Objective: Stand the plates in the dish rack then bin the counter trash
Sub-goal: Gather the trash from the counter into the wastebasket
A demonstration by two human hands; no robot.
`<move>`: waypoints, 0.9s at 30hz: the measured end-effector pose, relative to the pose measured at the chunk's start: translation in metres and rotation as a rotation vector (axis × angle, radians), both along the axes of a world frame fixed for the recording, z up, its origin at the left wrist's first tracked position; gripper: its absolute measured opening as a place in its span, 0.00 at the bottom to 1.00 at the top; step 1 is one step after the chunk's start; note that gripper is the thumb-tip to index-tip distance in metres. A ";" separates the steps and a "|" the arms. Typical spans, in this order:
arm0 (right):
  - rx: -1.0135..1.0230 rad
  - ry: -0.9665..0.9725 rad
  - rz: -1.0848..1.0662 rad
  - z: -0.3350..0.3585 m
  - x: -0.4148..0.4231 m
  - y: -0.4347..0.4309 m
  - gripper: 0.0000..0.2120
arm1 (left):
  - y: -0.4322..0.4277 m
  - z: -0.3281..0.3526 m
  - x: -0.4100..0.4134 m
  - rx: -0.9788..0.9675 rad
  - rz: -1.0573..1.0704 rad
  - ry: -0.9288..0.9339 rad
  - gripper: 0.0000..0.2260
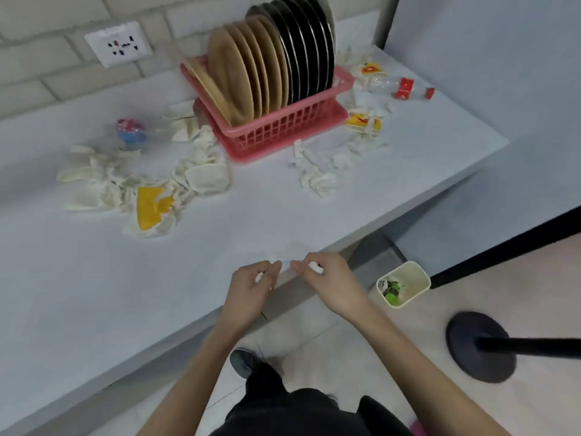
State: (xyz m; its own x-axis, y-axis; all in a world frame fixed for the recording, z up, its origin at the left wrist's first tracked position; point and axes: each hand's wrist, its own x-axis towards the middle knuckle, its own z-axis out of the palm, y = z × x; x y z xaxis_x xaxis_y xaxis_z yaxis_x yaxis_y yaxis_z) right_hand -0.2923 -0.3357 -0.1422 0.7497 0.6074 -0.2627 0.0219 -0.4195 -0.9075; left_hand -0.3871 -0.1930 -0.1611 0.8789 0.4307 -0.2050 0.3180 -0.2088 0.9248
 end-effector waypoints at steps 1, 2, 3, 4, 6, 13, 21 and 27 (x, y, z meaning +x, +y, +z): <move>0.010 0.006 -0.015 -0.003 0.000 -0.020 0.21 | -0.019 0.000 0.004 -0.001 -0.028 -0.003 0.22; 0.014 0.017 -0.027 -0.006 0.000 -0.040 0.23 | -0.037 0.000 0.008 -0.009 -0.053 -0.005 0.23; 0.006 0.031 -0.043 -0.006 0.001 -0.057 0.24 | -0.053 -0.001 0.012 -0.019 -0.079 -0.012 0.24; -0.012 0.047 -0.066 -0.008 0.002 -0.074 0.25 | -0.069 -0.002 0.016 -0.027 -0.102 -0.019 0.24; -0.034 0.102 -0.132 -0.009 0.005 -0.103 0.25 | -0.096 -0.003 0.023 -0.031 -0.145 -0.012 0.25; -0.112 0.138 -0.281 -0.026 0.020 -0.177 0.18 | -0.156 -0.014 0.061 -0.005 -0.302 0.055 0.24; -0.193 0.177 -0.457 -0.056 0.064 -0.229 0.09 | -0.187 -0.055 0.136 0.053 -0.474 0.204 0.20; -0.235 0.317 -0.429 -0.068 0.103 -0.254 0.06 | -0.199 -0.072 0.204 0.005 -0.599 0.190 0.11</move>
State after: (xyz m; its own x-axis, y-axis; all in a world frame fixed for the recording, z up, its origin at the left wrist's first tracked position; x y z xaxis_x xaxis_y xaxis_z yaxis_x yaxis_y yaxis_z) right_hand -0.1888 -0.5894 -0.2097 0.7786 0.1650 -0.6055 -0.4523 -0.5213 -0.7237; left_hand -0.1828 -0.3921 -0.2332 0.9165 -0.1244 -0.3803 0.3029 -0.4054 0.8625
